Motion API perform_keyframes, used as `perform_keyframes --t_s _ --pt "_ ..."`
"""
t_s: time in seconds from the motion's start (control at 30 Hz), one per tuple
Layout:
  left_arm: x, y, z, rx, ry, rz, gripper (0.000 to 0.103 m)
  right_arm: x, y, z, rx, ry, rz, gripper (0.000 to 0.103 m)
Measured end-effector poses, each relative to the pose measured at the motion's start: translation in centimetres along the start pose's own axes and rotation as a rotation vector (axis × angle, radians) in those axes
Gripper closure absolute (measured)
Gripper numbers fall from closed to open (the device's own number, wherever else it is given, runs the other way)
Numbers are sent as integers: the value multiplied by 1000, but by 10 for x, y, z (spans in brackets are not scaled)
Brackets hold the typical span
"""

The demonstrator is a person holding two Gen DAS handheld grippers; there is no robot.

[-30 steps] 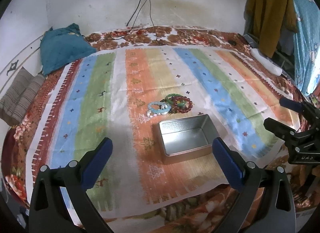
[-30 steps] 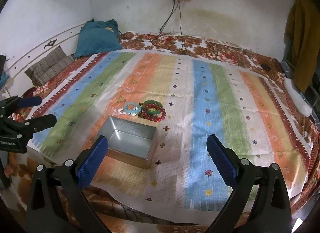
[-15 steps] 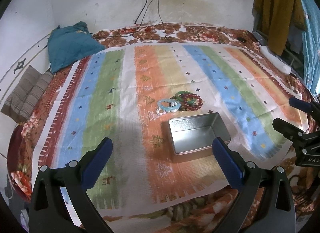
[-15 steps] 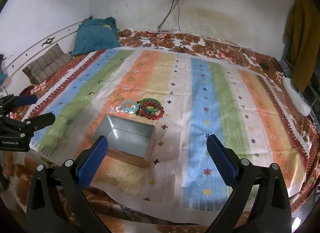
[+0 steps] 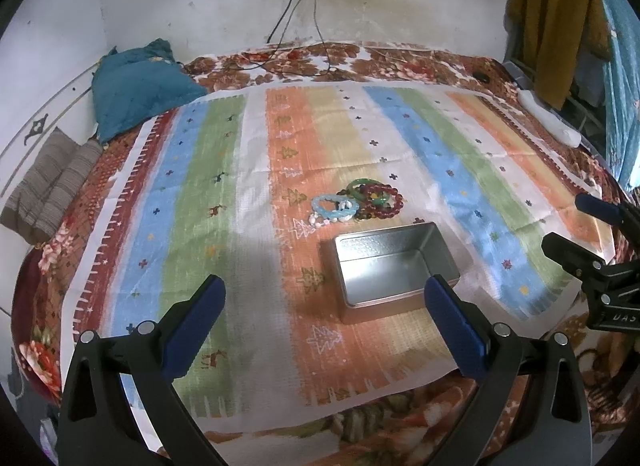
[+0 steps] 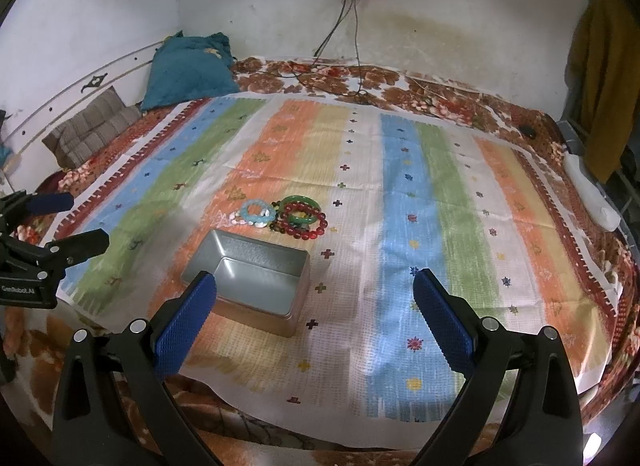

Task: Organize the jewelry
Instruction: 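Move both tools toward the bracelet pile beside the silver tin, then lower both tools over the bracelet pile, fingers open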

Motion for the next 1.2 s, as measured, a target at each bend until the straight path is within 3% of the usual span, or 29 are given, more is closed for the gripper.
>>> perform_keyframes --t_s 0.3,0.4,0.9,1.2 --pt "-10 -3 -1 -10 36 -55 5 -4 -1 -3 -14 3 -2 4" --pt "-12 -3 -3 0 37 -40 5 -4 -3 -8 -31 -21 4 4" --pt "-44 9 -17 74 75 4 5 -37 -8 -16 -57 64 3 4" --pt "-65 15 -23 72 109 -15 5 -58 -14 -22 -85 121 5 4"
Point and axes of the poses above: each gripper's, at about its wrist camera, not at the fingertips, and x roughly against the way its jaws point, y to its left, z to its underside, the point moved 4 cm from there along -x, roughly the way its jaws point, and after that the axes turned 9 degrees about -x, right-handed, at the moved point
